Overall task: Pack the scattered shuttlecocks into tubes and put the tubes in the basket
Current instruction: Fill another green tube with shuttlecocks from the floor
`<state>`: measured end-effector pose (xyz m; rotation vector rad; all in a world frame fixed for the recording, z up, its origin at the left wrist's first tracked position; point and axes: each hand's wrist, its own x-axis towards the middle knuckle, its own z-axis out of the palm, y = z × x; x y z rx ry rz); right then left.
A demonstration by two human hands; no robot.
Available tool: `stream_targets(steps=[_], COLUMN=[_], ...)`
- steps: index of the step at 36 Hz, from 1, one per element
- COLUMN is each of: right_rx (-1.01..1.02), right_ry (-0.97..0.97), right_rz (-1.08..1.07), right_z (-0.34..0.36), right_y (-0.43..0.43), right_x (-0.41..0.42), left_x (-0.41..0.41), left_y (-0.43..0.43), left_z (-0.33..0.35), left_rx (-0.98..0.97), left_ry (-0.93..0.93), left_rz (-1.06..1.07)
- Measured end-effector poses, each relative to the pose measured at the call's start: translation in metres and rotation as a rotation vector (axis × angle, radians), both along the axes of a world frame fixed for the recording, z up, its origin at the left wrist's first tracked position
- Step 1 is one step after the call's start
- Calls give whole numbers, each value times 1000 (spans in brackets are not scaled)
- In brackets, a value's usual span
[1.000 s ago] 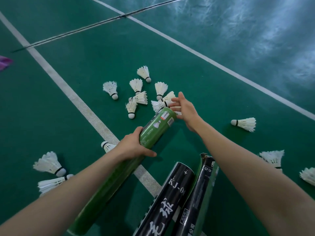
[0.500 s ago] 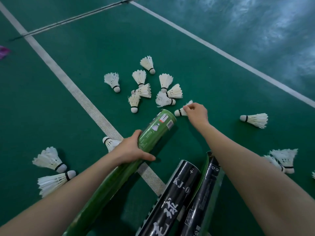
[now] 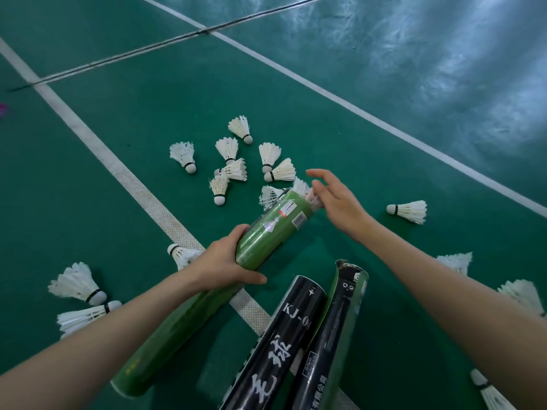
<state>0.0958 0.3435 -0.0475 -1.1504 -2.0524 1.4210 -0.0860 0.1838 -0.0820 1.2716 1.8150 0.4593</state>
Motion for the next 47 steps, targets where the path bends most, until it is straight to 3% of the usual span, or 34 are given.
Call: stream_targets(steps=[13, 19, 23, 29, 32, 37, 43, 45, 47], right_rx=[-268, -368, -89, 303, 346, 369, 441, 342, 119], right_ry=[-60, 126, -157, -682, -800, -743, -464, -340, -164], right_rz=[230, -108, -84, 206, 315, 147, -136, -222, -265], right_z=[6, -27, -56, -83, -94, -101, -78, -65, -51], right_y=[-4, 6, 20, 27, 24, 23, 39, 45, 49], right_x=[-15, -29, -34, -46, -52, -52, -32, -24, -15], left_x=[-2, -19, -30, -36, -37, -34, -26, -22, -17], left_y=[-2, -10, -18, -23, -26, -26, -19, -16, -11], left_z=[8, -6, -15, -22, -27, -29, -27, -27, -26], left_rx=[18, -63, -125, -147, -161, -163, -151, -158, -154], left_ry=[-39, -30, -26, -18, -44, -46, -5, 21, 50], left_rz=[11, 97, 135, 127, 135, 129, 73, 53, 27])
